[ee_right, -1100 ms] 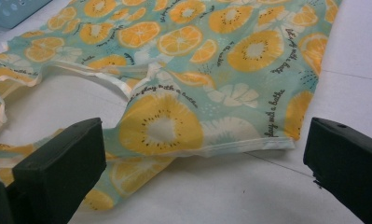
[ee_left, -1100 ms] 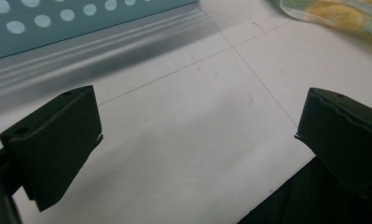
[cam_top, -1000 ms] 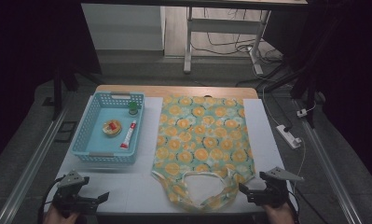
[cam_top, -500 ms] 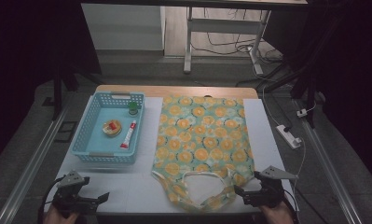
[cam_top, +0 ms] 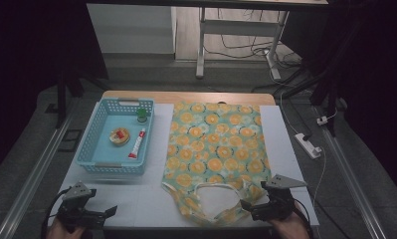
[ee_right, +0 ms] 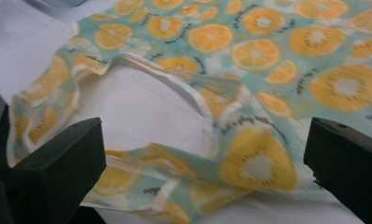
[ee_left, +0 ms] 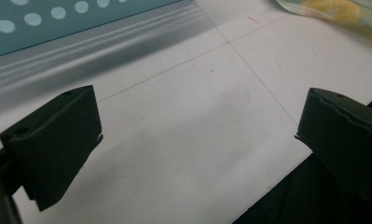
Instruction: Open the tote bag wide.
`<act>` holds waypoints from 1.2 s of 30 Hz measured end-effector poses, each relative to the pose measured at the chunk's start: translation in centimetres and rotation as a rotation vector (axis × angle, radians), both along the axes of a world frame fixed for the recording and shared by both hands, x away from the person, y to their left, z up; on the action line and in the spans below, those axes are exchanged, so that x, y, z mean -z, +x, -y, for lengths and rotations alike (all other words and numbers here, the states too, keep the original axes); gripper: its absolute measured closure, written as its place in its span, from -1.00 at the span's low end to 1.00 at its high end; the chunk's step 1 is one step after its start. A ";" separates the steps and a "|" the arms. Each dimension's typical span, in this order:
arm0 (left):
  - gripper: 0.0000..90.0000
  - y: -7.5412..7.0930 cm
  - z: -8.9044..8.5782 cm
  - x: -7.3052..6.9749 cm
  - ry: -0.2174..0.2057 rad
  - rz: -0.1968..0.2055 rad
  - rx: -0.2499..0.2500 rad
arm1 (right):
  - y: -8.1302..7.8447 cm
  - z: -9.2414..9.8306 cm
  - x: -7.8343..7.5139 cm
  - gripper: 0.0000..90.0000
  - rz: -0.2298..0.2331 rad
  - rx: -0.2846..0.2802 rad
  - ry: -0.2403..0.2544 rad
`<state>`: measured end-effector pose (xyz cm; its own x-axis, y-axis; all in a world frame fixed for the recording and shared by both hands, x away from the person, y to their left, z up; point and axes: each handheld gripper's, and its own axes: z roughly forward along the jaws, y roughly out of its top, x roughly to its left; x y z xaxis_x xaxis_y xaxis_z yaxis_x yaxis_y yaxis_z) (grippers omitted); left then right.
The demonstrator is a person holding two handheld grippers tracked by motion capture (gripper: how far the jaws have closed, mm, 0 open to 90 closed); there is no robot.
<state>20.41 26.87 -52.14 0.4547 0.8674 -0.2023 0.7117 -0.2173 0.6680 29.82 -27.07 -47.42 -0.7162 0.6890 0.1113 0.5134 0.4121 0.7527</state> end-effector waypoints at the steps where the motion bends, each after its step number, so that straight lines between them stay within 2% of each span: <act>1: -1.00 0.0 0.0 0.0 -0.002 0.001 -0.001 | 0.0 -0.2 -0.1 -1.00 0.000 -0.009 0.002; 9: -1.00 0.0 -0.1 0.0 -0.011 -0.004 -0.004 | 0.2 -2.4 -0.2 -1.00 -0.015 -0.102 -0.026; 13: -1.00 0.0 -0.2 0.0 -0.014 -0.004 -0.005 | 0.3 -3.8 0.4 -1.00 -0.028 -0.158 -0.073; 16: -1.00 0.1 -0.2 0.0 -0.014 -0.005 -0.004 | 0.5 -4.3 0.7 -1.00 -0.037 -0.177 -0.089; 19: -1.00 0.1 -0.2 0.0 -0.014 -0.007 -0.004 | 0.5 -5.1 1.1 -0.90 -0.053 -0.218 -0.103; 22: -1.00 0.1 -0.2 0.0 -0.014 -0.007 -0.003 | 0.4 -6.1 1.7 -0.72 -0.070 -0.281 -0.122; 25: -1.00 0.1 -0.2 0.0 -0.014 -0.007 -0.002 | 0.4 -6.5 2.1 -0.61 -0.088 -0.307 -0.129; 26: -1.00 0.1 -0.2 0.0 -0.014 -0.009 -0.001 | 0.3 -6.8 2.5 -0.46 -0.104 -0.339 -0.147; 29: -1.00 0.1 -0.1 0.0 -0.013 -0.009 -0.001 | 0.4 -7.0 3.0 -0.17 -0.123 -0.375 -0.173; 33: -1.00 0.1 -0.1 0.1 -0.012 -0.008 -0.001 | 0.5 -7.2 3.6 0.27 -0.141 -0.397 -0.214; 34: -1.00 0.1 -0.1 0.1 -0.012 -0.008 -0.001 | 0.5 -7.2 3.7 0.38 -0.140 -0.398 -0.223; 35: -1.00 0.1 -0.1 0.1 -0.013 -0.008 -0.002 | 0.5 -7.2 3.7 0.38 -0.140 -0.398 -0.223; 36: -1.00 0.1 -0.1 0.1 -0.013 -0.008 -0.002 | 0.5 -7.2 3.7 0.53 -0.129 -0.396 -0.230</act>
<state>20.52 26.98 -52.21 0.4510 0.8658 -0.2168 0.7175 -0.2073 0.6650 30.29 -19.84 -51.07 -0.9192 0.3827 0.0926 0.3660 0.7438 0.5593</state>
